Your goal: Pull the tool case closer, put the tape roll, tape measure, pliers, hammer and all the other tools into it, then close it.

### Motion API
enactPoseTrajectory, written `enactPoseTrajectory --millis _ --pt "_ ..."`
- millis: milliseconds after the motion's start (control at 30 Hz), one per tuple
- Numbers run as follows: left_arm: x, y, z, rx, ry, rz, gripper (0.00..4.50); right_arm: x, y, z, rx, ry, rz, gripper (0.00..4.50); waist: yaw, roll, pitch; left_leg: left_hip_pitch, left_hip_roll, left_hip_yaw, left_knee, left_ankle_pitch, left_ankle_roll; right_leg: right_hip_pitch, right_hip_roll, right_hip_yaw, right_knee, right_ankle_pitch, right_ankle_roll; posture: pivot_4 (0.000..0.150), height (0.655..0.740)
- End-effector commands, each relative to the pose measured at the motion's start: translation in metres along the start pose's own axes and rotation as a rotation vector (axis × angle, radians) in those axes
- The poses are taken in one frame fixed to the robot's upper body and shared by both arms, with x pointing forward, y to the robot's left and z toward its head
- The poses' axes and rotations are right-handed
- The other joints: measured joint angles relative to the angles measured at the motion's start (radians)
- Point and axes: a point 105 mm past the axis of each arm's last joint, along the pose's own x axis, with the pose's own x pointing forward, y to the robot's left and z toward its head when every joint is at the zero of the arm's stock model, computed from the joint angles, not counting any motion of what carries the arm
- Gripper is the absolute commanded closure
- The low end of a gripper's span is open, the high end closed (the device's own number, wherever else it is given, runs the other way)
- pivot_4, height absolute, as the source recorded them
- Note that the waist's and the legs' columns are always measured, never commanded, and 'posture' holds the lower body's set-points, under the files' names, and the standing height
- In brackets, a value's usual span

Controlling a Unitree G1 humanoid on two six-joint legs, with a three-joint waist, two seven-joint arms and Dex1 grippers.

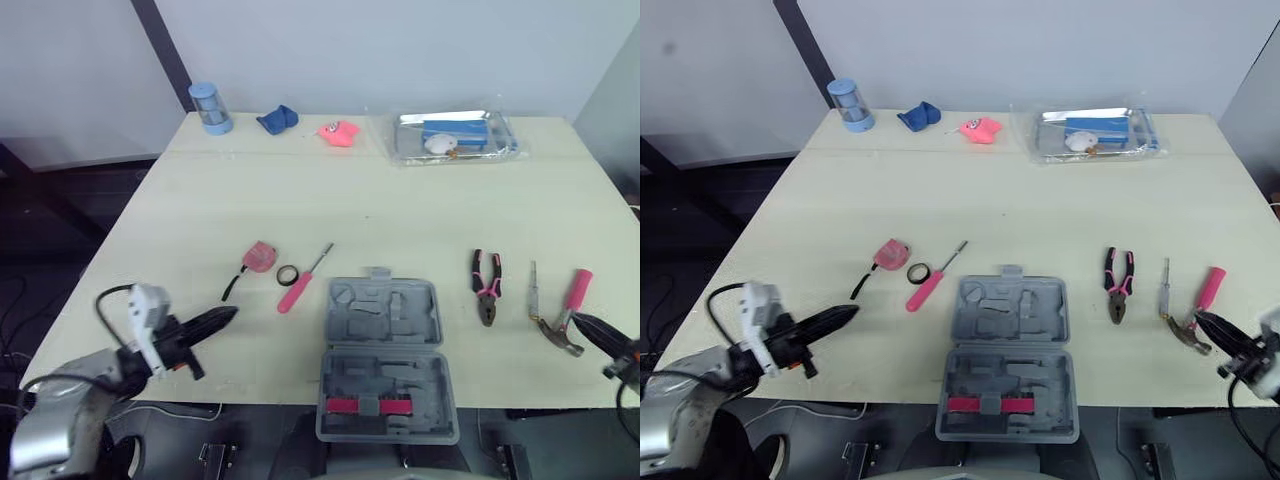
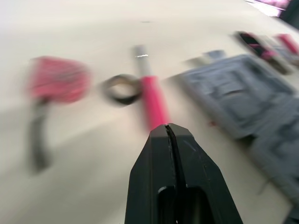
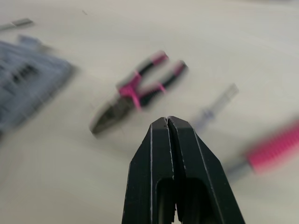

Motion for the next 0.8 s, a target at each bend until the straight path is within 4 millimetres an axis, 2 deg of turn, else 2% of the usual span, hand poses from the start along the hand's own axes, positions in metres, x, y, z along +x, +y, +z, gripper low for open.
enactPoseTrajectory --millis 33,133,200,267,300,333,367,400,467,600,800 --pt "-0.030 0.013 -0.002 0.017 -0.031 0.107 3.29 -0.026 -0.022 -0.001 -0.051 0.000 -0.054 4.50 -0.003 0.000 0.000 0.000 0.000 0.001 0.000 0.000 0.000 0.000 0.000 0.001 0.000 0.000 0.000 0.150 0.7400" --pt "-0.051 0.024 -0.016 0.003 -0.010 0.177 1.82 -0.040 -0.031 -0.009 -0.055 0.030 -0.072 4.50 -0.005 0.000 0.000 0.002 0.000 0.004 -0.001 0.000 0.000 0.000 0.000 0.004 0.000 0.000 0.000 0.150 0.7400" --pt "-0.066 0.032 -0.019 0.003 -0.014 0.234 0.80 -0.053 -0.037 -0.016 -0.039 0.055 -0.095 3.61 -0.005 0.000 0.000 0.002 0.001 0.005 -0.001 0.000 0.000 0.000 0.000 0.004 0.000 0.000 0.000 0.150 0.7400" --pt "-0.078 0.037 -0.024 0.002 -0.008 0.271 0.00 -0.066 -0.043 -0.023 -0.028 0.078 -0.135 2.71 -0.004 -0.001 -0.001 0.002 0.001 0.005 -0.001 0.000 0.000 0.000 0.000 0.005 0.000 0.000 0.000 0.150 0.7400" --pt "-0.083 0.038 -0.027 -0.004 -0.001 0.282 0.00 -0.071 -0.045 -0.026 -0.019 0.084 -0.152 2.35 -0.003 -0.001 -0.001 0.002 0.001 0.005 -0.001 0.000 0.000 0.000 0.000 0.004 -0.001 0.000 0.000 0.150 0.7400" --pt "-0.087 0.039 -0.030 -0.009 0.008 0.292 0.00 -0.076 -0.047 -0.028 -0.014 0.090 -0.169 1.61 -0.003 -0.001 -0.001 0.002 0.001 0.005 -0.001 0.000 0.000 0.000 0.000 0.004 -0.001 0.000 0.000 0.150 0.7400" --pt "-0.090 0.039 -0.033 -0.014 0.014 0.296 0.00 -0.080 -0.048 -0.030 -0.011 0.098 -0.178 1.48 -0.003 -0.001 -0.001 0.002 0.001 0.006 -0.001 0.000 0.000 0.000 0.000 0.005 -0.001 0.000 0.000 0.150 0.7400" --pt "-0.091 0.039 -0.035 -0.016 0.018 0.297 0.00 -0.084 -0.049 -0.031 -0.007 0.104 -0.185 0.84 -0.004 -0.001 -0.001 0.002 0.001 0.006 -0.001 0.000 0.000 0.000 0.000 0.005 -0.001 0.000 0.000 0.150 0.7400" --pt "-0.092 0.039 -0.037 -0.016 0.018 0.295 0.00 -0.086 -0.049 -0.033 -0.005 0.109 -0.188 0.02 -0.005 -0.001 -0.001 0.002 0.001 0.006 -0.001 0.000 0.000 0.000 0.000 0.005 -0.001 -0.001 0.000 0.150 0.7400" --pt "-0.084 0.038 -0.035 -0.004 0.022 0.270 0.00 -0.084 -0.048 -0.029 -0.017 0.096 -0.177 0.02 -0.006 0.000 -0.001 0.003 0.001 0.008 -0.001 0.000 0.000 0.000 0.000 0.006 -0.001 -0.001 -0.001 0.150 0.7400" --pt "-0.061 0.038 -0.026 0.116 0.110 0.176 0.00 -0.047 -0.025 0.009 -0.072 -0.024 -0.014 0.02 -0.006 0.000 -0.002 0.003 0.001 0.008 -0.001 0.000 0.000 0.000 0.001 0.007 -0.001 0.000 0.000 0.150 0.7400"
